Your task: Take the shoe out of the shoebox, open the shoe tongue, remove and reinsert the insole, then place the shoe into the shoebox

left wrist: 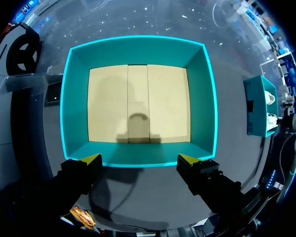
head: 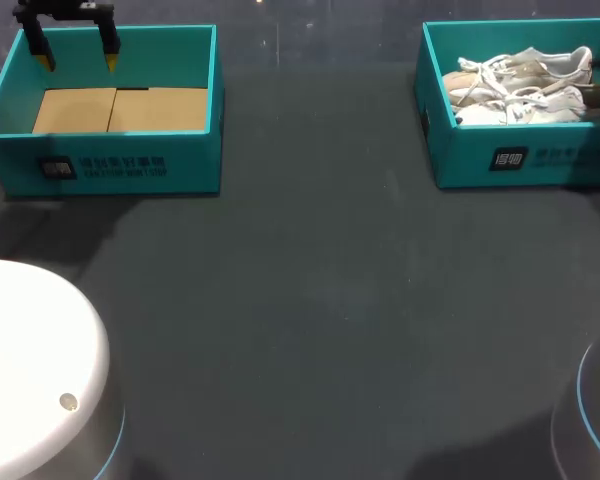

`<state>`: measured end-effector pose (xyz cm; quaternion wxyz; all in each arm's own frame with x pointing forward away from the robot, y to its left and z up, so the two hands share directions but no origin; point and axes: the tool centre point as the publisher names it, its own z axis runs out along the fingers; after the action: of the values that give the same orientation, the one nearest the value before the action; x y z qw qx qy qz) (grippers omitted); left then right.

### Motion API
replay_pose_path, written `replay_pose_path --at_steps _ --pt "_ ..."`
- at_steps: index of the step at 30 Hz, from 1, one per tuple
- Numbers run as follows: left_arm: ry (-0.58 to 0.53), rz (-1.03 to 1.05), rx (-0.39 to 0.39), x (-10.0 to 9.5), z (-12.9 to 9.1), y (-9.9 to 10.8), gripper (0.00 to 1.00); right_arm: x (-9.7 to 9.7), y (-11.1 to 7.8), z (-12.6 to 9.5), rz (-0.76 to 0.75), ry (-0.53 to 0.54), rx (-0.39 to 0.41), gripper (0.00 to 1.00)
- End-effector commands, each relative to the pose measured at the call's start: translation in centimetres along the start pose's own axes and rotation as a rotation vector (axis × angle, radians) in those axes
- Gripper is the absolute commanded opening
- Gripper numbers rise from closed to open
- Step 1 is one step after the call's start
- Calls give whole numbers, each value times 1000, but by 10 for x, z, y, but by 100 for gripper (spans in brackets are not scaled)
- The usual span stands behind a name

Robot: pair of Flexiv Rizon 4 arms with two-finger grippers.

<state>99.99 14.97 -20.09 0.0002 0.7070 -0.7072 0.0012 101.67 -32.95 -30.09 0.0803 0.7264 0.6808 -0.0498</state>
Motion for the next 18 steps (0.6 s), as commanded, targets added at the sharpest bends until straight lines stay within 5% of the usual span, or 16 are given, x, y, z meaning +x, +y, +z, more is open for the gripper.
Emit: replay_pose_path --at_steps 1,18 --pt "-1 0 -1 0 0 0 100 -3 -1 -16 4 -4 1 0" --pt "-1 0 -1 0 0 0 100 -8 4 -47 28 -33 -6 0"
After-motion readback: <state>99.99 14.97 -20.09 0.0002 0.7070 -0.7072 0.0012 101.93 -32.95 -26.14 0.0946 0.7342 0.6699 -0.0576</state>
